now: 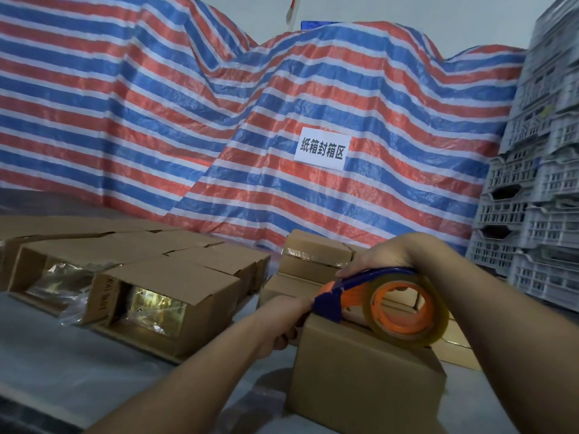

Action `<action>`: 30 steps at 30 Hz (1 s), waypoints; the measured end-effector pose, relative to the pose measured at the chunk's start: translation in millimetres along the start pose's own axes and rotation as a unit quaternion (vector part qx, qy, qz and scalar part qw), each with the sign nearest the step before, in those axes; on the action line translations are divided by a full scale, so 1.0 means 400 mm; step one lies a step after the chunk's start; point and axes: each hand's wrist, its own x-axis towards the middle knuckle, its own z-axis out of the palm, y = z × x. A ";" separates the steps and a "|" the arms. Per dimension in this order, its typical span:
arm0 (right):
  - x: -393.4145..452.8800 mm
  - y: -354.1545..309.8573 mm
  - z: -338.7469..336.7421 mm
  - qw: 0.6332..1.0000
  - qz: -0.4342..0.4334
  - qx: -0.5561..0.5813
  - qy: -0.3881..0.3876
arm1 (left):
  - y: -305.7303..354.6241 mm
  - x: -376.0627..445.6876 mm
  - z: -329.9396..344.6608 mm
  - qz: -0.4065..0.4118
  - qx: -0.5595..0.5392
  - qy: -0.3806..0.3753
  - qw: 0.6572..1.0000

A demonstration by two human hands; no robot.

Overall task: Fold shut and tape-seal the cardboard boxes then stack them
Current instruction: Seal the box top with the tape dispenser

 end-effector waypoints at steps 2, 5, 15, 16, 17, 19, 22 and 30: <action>-0.003 -0.002 -0.002 1.000 0.003 0.011 -0.017 | -0.002 0.003 -0.015 -0.002 0.007 -0.032 0.999; -0.003 -0.001 -0.006 0.999 0.035 0.035 -0.024 | -0.006 0.014 -0.033 -0.001 0.013 -0.081 0.997; -0.039 0.015 -0.032 0.999 0.027 -0.016 -0.035 | 0.009 0.011 -0.018 0.080 0.129 0.007 0.988; -0.044 0.024 -0.031 0.999 0.026 -0.014 -0.035 | 0.010 0.009 -0.014 0.083 0.132 0.012 0.988; -0.047 0.032 -0.030 0.999 0.025 -0.010 -0.036 | 0.010 0.008 -0.009 0.083 0.133 0.014 0.988; -0.047 0.042 -0.029 0.999 0.021 -0.005 -0.027 | 0.007 0.005 -0.002 0.073 0.119 0.013 0.990; -0.047 0.049 -0.024 1.000 0.005 -0.002 -0.009 | 0.005 -0.007 0.019 0.064 0.084 0.026 0.994; -0.039 0.058 -0.021 0.999 -0.019 0.027 0.001 | -0.015 -0.030 0.073 0.087 -0.117 -0.045 0.988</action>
